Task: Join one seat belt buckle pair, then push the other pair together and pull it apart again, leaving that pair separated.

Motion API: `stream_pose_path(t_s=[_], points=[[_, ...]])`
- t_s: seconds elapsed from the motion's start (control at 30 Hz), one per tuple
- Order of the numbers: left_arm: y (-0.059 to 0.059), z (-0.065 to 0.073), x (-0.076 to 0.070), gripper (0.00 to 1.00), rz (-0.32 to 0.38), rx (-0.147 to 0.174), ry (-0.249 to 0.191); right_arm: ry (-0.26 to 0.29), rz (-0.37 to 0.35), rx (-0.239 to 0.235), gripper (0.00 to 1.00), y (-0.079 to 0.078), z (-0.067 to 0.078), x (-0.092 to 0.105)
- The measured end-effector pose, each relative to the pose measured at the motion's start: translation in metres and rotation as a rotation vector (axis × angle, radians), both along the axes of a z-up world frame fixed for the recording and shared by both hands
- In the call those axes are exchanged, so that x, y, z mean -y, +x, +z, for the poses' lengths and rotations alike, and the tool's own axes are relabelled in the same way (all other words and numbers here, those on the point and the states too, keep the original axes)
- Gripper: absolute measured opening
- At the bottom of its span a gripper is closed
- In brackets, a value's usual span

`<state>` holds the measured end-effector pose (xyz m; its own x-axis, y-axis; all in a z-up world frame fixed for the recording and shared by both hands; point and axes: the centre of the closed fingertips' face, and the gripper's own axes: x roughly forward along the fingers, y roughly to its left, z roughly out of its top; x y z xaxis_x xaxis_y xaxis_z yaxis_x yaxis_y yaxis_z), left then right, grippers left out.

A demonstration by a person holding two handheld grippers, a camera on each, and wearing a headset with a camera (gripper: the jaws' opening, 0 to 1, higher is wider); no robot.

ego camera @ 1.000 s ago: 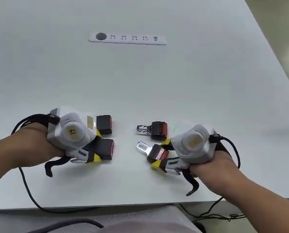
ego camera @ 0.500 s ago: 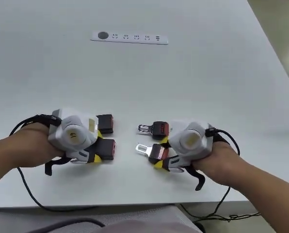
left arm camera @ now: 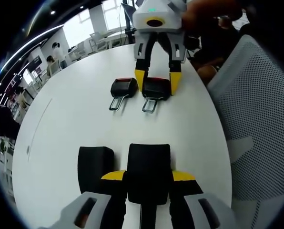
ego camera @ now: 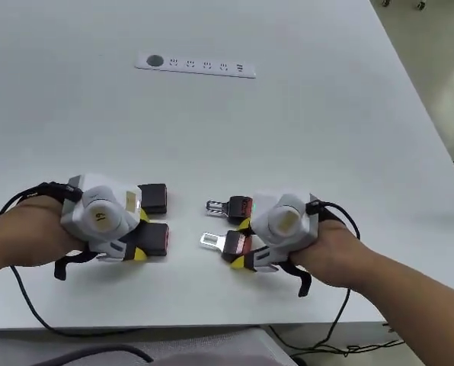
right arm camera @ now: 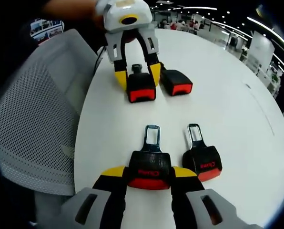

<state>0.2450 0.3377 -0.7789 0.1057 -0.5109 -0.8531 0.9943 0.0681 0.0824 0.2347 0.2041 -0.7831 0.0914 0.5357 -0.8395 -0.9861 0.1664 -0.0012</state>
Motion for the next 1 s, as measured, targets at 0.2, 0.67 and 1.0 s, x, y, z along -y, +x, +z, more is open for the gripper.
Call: stream_pose_path(t_s=[0.2, 0.67, 1.0], points=[[-0.002, -0.001, 0.0, 0.35, -0.016, -0.008, 0.013, 0.011, 0.021, -0.001, 0.33, 0.001, 0.0, -0.001], [-0.004, -0.001, -0.001, 0.35, -0.01, -0.025, 0.002, -0.003, 0.041, 0.002, 0.33, 0.002, -0.001, -0.005], [-0.005, -0.001, 0.001, 0.35, -0.003, -0.036, 0.01, -0.002, 0.079, 0.003, 0.33, -0.002, 0.002, -0.027]])
